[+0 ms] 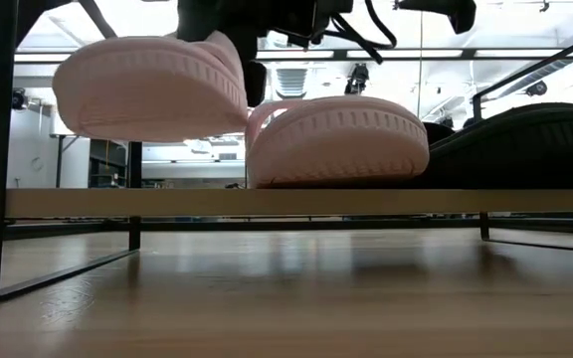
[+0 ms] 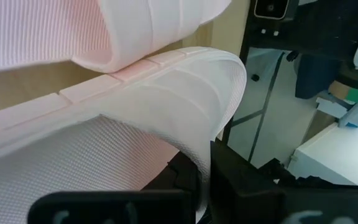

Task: Pick and place slides into the shelf
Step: Put the pink slide on the shelf

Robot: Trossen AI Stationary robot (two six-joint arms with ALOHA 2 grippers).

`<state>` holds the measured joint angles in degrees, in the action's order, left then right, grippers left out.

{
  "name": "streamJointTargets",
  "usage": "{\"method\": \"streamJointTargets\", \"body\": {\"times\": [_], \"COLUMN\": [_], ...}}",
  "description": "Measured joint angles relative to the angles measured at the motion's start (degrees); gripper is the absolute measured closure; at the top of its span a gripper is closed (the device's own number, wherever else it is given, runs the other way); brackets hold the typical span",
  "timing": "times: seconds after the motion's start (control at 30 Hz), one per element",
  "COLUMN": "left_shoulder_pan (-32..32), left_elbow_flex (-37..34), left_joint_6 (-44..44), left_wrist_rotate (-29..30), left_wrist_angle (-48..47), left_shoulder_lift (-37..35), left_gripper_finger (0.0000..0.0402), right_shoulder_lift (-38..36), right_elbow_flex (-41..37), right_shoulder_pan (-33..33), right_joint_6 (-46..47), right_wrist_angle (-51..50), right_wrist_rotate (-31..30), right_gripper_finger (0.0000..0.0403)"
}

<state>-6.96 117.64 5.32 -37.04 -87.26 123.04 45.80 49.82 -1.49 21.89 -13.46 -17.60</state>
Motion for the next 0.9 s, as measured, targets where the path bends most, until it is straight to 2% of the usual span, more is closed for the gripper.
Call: {"method": "streamJointTargets", "body": {"times": [0.3,0.53,0.73,0.9], "left_shoulder_pan": [0.01,-0.28,-0.68,-0.82], "left_elbow_flex": [-1.0,-1.2,-1.72,-3.45], "left_joint_6": [-3.07,-0.69,0.51,2.74], "left_wrist_rotate": [-0.33,-0.5,-4.58,-3.42], "left_wrist_angle": [-0.2,-0.88,2.57,3.57], "left_shoulder_lift": [0.02,-0.68,-0.83,-0.81], "left_gripper_finger": [0.0401,0.0401,0.0401,0.0401], "right_shoulder_lift": [-2.18,-4.15,-4.5,-4.59], "right_elbow_flex": [0.42,0.42,0.42,0.42], "right_shoulder_pan": [0.0,-0.01,0.01,0.0], "right_joint_6": [0.0,-0.33,-2.38,-2.4], "right_wrist_angle": [0.32,0.33,0.34,0.33], "right_wrist_rotate": [0.02,0.02,0.02,0.02], "right_gripper_finger": [0.0154,0.0154,0.0154,0.0154]}}
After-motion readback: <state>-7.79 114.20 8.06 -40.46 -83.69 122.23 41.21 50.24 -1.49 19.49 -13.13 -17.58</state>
